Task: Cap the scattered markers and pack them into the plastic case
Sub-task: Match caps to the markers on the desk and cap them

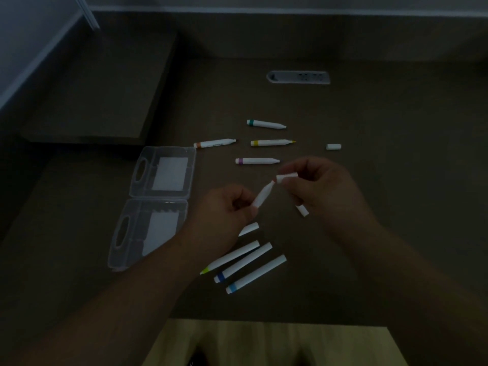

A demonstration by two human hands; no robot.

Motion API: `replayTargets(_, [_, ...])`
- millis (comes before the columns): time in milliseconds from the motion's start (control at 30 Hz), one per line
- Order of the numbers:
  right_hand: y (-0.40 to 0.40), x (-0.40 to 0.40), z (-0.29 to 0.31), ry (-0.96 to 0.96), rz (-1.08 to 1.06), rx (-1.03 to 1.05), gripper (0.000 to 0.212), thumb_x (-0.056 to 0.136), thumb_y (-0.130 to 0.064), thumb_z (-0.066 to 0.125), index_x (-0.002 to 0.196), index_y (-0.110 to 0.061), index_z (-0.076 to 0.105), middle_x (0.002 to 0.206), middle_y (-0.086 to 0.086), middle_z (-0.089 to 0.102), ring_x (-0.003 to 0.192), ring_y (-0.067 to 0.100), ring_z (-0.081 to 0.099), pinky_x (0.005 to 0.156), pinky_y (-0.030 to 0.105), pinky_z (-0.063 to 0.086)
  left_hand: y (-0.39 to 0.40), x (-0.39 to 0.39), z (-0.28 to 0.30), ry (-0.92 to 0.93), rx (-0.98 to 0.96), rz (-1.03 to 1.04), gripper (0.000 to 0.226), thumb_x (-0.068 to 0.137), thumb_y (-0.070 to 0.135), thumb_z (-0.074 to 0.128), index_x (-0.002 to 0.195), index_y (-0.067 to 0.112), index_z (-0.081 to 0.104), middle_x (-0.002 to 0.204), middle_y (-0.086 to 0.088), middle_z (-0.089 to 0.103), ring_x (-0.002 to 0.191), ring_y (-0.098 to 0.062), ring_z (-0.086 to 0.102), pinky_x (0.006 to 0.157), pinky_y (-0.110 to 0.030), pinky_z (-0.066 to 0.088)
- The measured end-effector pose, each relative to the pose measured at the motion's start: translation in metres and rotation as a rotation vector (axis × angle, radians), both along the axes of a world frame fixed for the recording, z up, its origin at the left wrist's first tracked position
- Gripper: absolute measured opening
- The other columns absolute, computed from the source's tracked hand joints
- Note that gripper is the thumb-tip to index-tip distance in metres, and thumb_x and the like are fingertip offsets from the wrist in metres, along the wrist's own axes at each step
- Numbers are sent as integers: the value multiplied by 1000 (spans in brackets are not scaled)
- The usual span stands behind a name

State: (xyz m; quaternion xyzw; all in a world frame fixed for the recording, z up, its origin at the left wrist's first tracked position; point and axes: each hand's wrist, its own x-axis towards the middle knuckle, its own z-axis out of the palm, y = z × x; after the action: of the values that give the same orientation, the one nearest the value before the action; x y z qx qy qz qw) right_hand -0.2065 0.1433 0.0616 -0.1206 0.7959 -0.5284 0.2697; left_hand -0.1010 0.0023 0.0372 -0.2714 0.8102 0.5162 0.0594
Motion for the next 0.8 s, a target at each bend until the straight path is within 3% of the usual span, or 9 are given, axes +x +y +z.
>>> replayTargets(167, [1, 0, 6, 69, 145, 51, 21, 90, -18, 65, 101, -35, 69, 99, -15, 67, 89, -3, 64, 70, 13, 49, 1, 2, 6, -8, -36, -38, 13, 92, 22, 62, 97, 34, 63, 97, 11, 63, 91, -3, 59, 73, -18, 44])
replayTargets(267, [-1, -3, 7, 91, 181, 57, 29, 88, -13, 68, 108, -34, 70, 103, -12, 67, 91, 0, 65, 69, 14, 52, 1, 3, 8, 15, -53, -37, 12, 92, 23, 63, 97, 34, 65, 93, 12, 64, 87, 0, 59, 70, -16, 43])
replayTargets(500, [-9, 0, 5, 99, 131, 21, 26, 84, -6, 71, 87, -31, 65, 89, -6, 69, 76, 6, 68, 61, 13, 54, 1, 4, 9, 25, -35, -7, 13, 92, 21, 63, 92, 34, 64, 93, 10, 63, 87, -3, 60, 70, -19, 44])
replayTargets(800, [-12, -6, 3, 95, 180, 57, 24, 85, -9, 71, 98, -29, 67, 96, -7, 69, 77, 3, 67, 62, 13, 52, -2, 4, 8, 23, -40, 12, 14, 93, 21, 61, 91, 35, 64, 91, 11, 63, 85, -1, 59, 68, -16, 43])
